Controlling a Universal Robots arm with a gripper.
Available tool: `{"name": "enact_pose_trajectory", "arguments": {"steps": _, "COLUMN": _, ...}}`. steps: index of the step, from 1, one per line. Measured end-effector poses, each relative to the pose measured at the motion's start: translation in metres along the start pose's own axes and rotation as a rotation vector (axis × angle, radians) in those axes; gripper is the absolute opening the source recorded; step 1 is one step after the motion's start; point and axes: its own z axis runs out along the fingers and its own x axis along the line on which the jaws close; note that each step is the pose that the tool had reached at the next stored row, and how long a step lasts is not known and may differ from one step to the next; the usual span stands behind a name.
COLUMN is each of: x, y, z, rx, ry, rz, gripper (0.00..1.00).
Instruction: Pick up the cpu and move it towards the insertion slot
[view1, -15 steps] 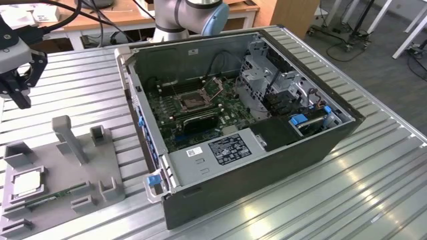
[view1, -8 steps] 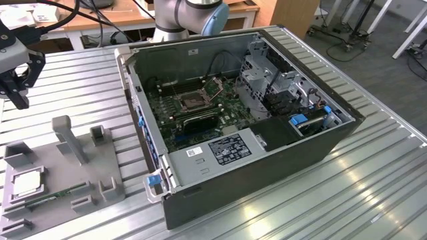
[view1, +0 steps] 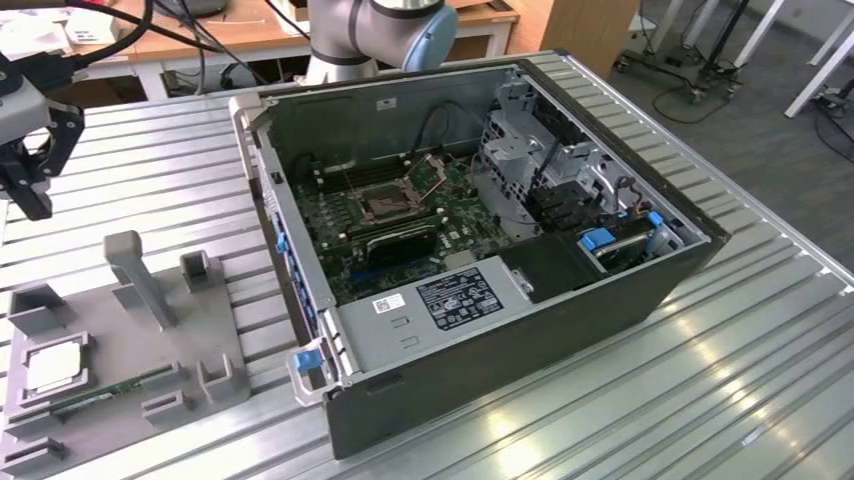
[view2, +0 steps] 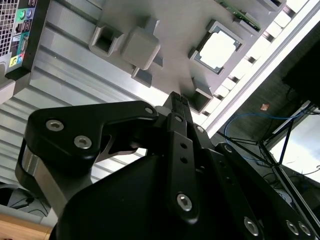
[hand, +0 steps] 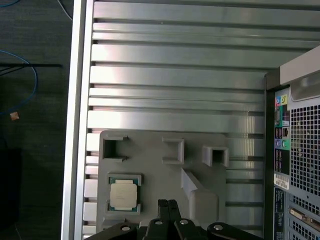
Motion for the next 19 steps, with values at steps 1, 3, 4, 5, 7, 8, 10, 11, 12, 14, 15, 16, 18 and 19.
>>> {"name": "enact_pose_trajectory", "arguments": {"steps": 1, "x": 0.0007, "y": 0.0, "z": 0.0001, "rx": 0.0, "ry": 0.0, "rz": 0.0, "gripper": 0.11}}
{"name": "enact_pose_trajectory", "arguments": {"steps": 3, "x": 0.0025, "y": 0.0, "z": 0.0005, "rx": 0.0, "ry": 0.0001, "rz": 0.0, "gripper": 0.11}}
{"name": "enact_pose_trajectory", "arguments": {"steps": 4, "x": 0.0036, "y": 0.0, "z": 0.0007, "rx": 0.0001, "ry": 0.0001, "rz": 0.0, "gripper": 0.11}}
{"name": "enact_pose_trajectory", "arguments": {"steps": 5, "x": 0.0048, "y": 0.0, "z": 0.0009, "rx": 0.0, "ry": -0.0001, "rz": 0.0, "gripper": 0.11}}
{"name": "enact_pose_trajectory", "arguments": {"steps": 7, "x": 0.0075, "y": 0.0001, "z": 0.0012, "rx": 0.0, "ry": 0.0, "rz": 0.0, "gripper": 0.11}}
{"name": "enact_pose_trajectory", "arguments": {"steps": 8, "x": 0.0089, "y": 0.0001, "z": 0.0014, "rx": 0.0, "ry": -0.0001, "rz": 0.0, "gripper": 0.11}}
{"name": "enact_pose_trajectory", "arguments": {"steps": 10, "x": 0.0115, "y": 0.0001, "z": 0.0019, "rx": 0.0, "ry": 0.0, "rz": 0.0, "gripper": 0.11}}
{"name": "enact_pose_trajectory", "arguments": {"steps": 11, "x": 0.0129, "y": 0.0002, "z": 0.0022, "rx": 0.0, "ry": -0.0001, "rz": 0.0, "gripper": 0.11}}
{"name": "enact_pose_trajectory", "arguments": {"steps": 12, "x": 0.0142, "y": 0.0002, "z": 0.0025, "rx": 0.0, "ry": 0.0, "rz": 0.0, "gripper": 0.11}}
{"name": "enact_pose_trajectory", "arguments": {"steps": 14, "x": 0.0165, "y": 0.0002, "z": 0.003, "rx": 0.0, "ry": -0.0001, "rz": 0.0, "gripper": 0.11}}
{"name": "enact_pose_trajectory", "arguments": {"steps": 15, "x": 0.0178, "y": 0.0002, "z": 0.0033, "rx": 0.0001, "ry": 0.0, "rz": 0.0, "gripper": 0.11}}
{"name": "enact_pose_trajectory", "arguments": {"steps": 16, "x": 0.0191, "y": 0.0002, "z": 0.0036, "rx": 0.0001, "ry": 0.0001, "rz": 0.0, "gripper": 0.11}}
{"name": "enact_pose_trajectory", "arguments": {"steps": 18, "x": 0.0215, "y": 0.0002, "z": 0.0042, "rx": 0.0003, "ry": 0.0, "rz": 0.0, "gripper": 0.11}}
{"name": "enact_pose_trajectory", "arguments": {"steps": 19, "x": 0.0223, "y": 0.0002, "z": 0.0045, "rx": 0.0003, "ry": -0.0001, "rz": 0.0, "gripper": 0.11}}
